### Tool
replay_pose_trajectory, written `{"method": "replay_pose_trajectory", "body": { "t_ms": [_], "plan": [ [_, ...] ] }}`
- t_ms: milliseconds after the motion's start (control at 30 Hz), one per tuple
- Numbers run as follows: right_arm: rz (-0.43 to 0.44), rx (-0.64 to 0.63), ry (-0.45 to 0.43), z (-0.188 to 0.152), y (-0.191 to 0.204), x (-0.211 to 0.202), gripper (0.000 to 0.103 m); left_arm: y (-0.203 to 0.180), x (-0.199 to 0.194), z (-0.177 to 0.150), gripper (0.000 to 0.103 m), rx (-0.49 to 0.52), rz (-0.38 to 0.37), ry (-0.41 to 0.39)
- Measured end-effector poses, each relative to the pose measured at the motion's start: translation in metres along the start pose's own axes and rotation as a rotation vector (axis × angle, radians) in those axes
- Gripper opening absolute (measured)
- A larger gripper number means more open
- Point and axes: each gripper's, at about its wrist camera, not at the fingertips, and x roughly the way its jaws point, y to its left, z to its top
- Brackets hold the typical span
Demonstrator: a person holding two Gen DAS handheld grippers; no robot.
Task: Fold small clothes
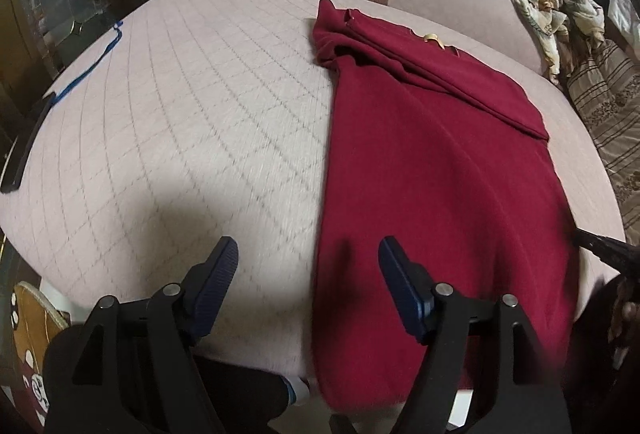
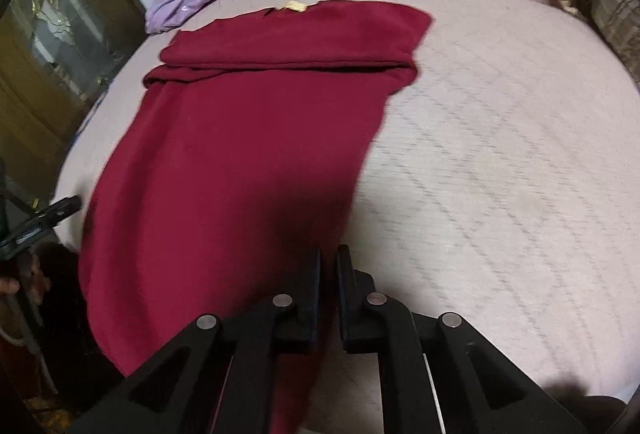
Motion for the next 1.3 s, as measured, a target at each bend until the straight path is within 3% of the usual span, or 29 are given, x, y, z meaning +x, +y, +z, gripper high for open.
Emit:
{"method": "replay_pose_trajectory", "body": {
  "t_ms": [133, 200, 233, 333, 367, 500, 600, 867, 1000, 1067, 1100, 1233, 1300],
  "plan": [
    [-0.003, 0.019, -0.004, -0.005, -0.003, 0.000, 0.006, 0.002, 0.004, -0.013, 0.074, 0.009, -0.017, 0.048],
    [0.033, 0.048, 0.001, -0.009, -0.004, -0.009, 0.013, 0.002, 0.008, -0.020, 0.074, 0.010, -0.039, 0.076],
    [0.050, 0.067, 0.007, -0.011, -0.005, -0.012, 0.019, 0.001, 0.008, -0.022, 0.074, 0.010, -0.049, 0.085],
    [0.141, 0.097, 0.057, -0.030, -0.005, -0.025, 0.057, -0.003, 0.013, -0.031, 0.074, 0.029, -0.064, 0.107],
    [0.161, 0.094, 0.075, -0.038, -0.003, -0.028, 0.058, -0.005, 0.014, -0.034, 0.074, 0.043, -0.062, 0.115],
    [0.197, 0.075, 0.167, -0.070, 0.009, -0.028, 0.058, -0.014, 0.018, -0.039, 0.074, 0.091, -0.060, 0.149],
    [0.260, 0.148, 0.226, -0.088, 0.007, -0.020, 0.058, -0.010, 0.022, -0.042, 0.074, 0.075, -0.068, 0.169],
    [0.341, 0.227, 0.282, -0.100, 0.002, -0.003, 0.057, -0.013, 0.023, -0.047, 0.075, 0.078, -0.071, 0.176],
    [0.386, 0.218, 0.291, -0.099, 0.007, 0.002, 0.052, -0.014, 0.025, -0.044, 0.075, 0.072, -0.099, 0.186],
    [0.387, 0.227, 0.307, -0.100, 0.007, 0.008, 0.042, -0.014, 0.025, -0.043, 0.075, 0.073, -0.110, 0.186],
    [0.384, 0.231, 0.312, -0.101, 0.006, 0.010, 0.040, -0.015, 0.024, -0.042, 0.073, 0.076, -0.114, 0.186],
    [0.392, 0.214, 0.289, -0.100, 0.008, 0.007, 0.027, -0.016, 0.021, -0.039, 0.048, 0.085, -0.124, 0.176],
    [0.402, 0.194, 0.270, -0.099, 0.009, 0.002, 0.020, -0.016, 0.021, -0.039, 0.047, 0.100, -0.125, 0.175]
  ]
}}
